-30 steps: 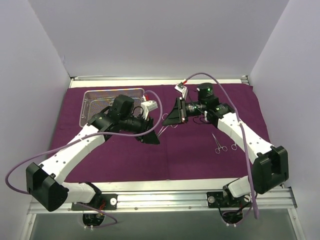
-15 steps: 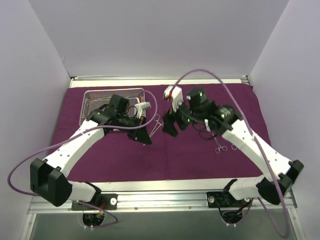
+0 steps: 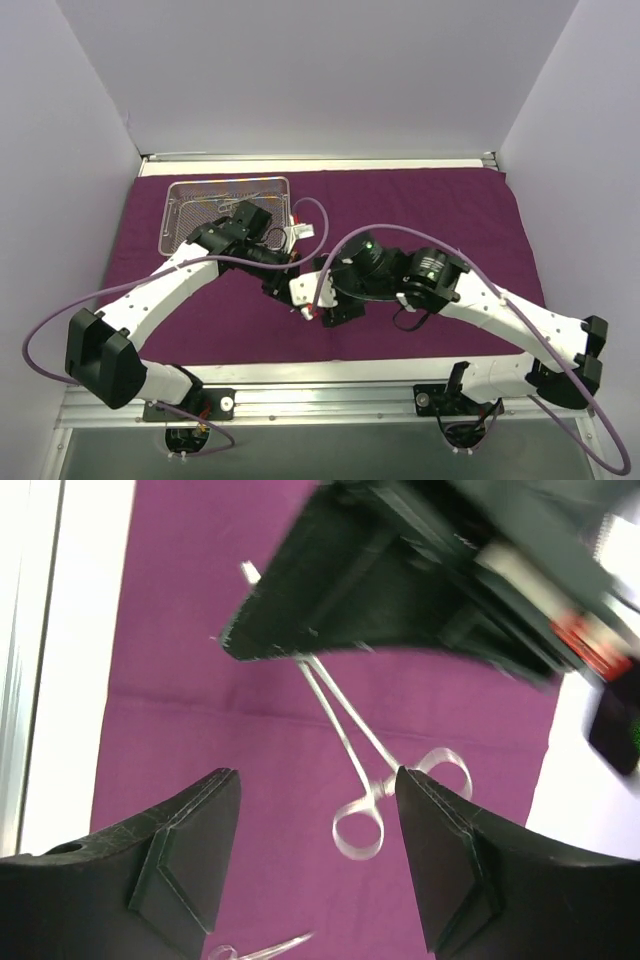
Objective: Open and lay out the surgical kit
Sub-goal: Place the medical item in the surgical kit.
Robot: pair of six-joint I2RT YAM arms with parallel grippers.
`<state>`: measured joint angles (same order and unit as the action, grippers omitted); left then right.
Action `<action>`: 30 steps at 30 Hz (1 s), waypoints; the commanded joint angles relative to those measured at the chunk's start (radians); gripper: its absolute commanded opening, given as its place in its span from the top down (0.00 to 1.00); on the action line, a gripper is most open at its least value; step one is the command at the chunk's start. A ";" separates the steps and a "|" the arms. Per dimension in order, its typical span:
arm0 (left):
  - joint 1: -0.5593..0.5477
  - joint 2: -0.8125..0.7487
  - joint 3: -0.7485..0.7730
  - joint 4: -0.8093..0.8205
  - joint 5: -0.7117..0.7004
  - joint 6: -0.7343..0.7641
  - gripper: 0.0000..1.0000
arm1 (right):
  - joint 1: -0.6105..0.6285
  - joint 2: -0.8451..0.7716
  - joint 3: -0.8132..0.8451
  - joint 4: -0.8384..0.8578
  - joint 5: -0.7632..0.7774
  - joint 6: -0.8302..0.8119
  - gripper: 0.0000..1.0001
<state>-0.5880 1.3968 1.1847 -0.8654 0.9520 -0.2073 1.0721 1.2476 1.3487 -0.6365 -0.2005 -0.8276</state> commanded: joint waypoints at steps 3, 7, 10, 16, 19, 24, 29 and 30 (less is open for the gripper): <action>-0.049 -0.032 0.015 -0.004 0.048 -0.010 0.98 | 0.014 0.064 0.053 -0.098 0.003 -0.175 0.39; -0.062 -0.016 0.033 -0.029 0.051 0.000 0.98 | 0.014 0.067 0.046 -0.068 -0.005 -0.199 0.41; -0.067 -0.004 0.049 -0.055 0.060 0.019 0.98 | 0.014 0.084 0.035 -0.080 -0.004 -0.218 0.44; -0.076 0.021 0.087 -0.095 0.079 0.054 0.98 | 0.011 0.110 0.003 -0.058 -0.002 -0.242 0.56; -0.076 0.025 0.107 -0.087 0.079 0.052 0.98 | -0.003 0.128 0.001 -0.054 0.001 -0.243 0.67; -0.072 0.033 0.124 -0.101 0.077 0.055 0.86 | -0.041 0.147 0.001 -0.055 0.000 -0.187 1.00; 0.055 -0.039 0.052 0.055 -0.021 -0.084 0.07 | -0.129 0.098 -0.090 -0.071 -0.071 -0.072 1.00; 0.139 -0.068 0.026 0.077 -0.036 -0.102 0.06 | -0.153 0.072 -0.115 -0.062 -0.085 -0.050 1.00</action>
<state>-0.5758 1.4120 1.2343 -0.9058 0.9482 -0.2314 0.9707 1.3727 1.2926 -0.6834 -0.2440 -0.9668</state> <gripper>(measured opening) 0.897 0.182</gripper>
